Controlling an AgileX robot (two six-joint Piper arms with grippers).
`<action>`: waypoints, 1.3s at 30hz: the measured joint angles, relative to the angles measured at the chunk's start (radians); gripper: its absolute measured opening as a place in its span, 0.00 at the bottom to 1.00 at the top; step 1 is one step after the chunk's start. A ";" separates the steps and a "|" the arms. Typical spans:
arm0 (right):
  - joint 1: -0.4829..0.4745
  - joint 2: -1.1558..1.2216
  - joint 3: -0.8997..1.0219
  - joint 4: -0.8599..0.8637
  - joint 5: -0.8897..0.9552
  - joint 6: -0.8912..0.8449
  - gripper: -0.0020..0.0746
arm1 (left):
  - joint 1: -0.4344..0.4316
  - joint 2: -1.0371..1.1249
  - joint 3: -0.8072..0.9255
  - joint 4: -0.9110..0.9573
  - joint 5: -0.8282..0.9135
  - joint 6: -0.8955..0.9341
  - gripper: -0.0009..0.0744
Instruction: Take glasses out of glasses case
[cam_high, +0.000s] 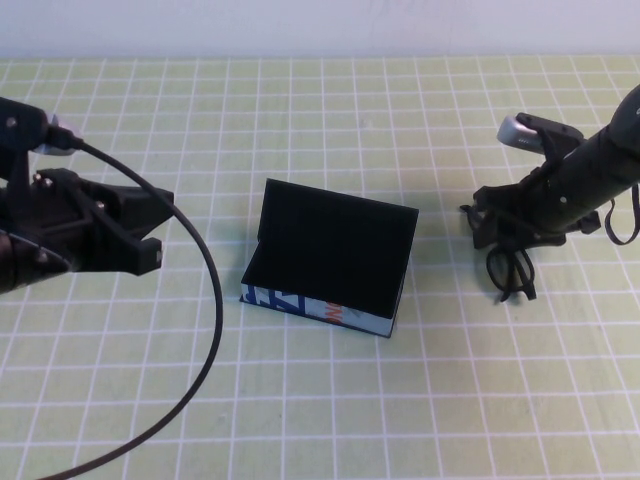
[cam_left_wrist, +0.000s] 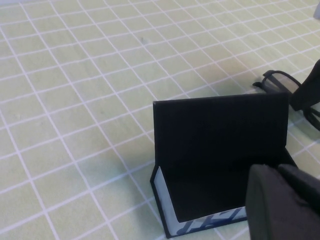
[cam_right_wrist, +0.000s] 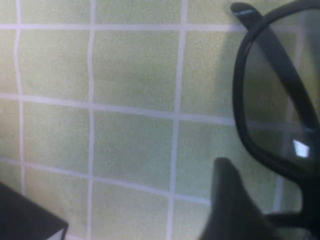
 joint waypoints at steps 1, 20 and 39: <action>0.000 -0.002 0.000 0.000 0.000 0.000 0.43 | 0.000 0.000 0.000 0.000 0.000 0.002 0.01; 0.000 -0.536 0.122 -0.218 0.262 0.131 0.03 | 0.000 -0.144 0.008 -0.119 -0.104 0.104 0.01; 0.000 -1.755 0.688 -0.212 0.377 0.180 0.01 | 0.000 -0.947 0.355 -0.041 -0.103 -0.133 0.01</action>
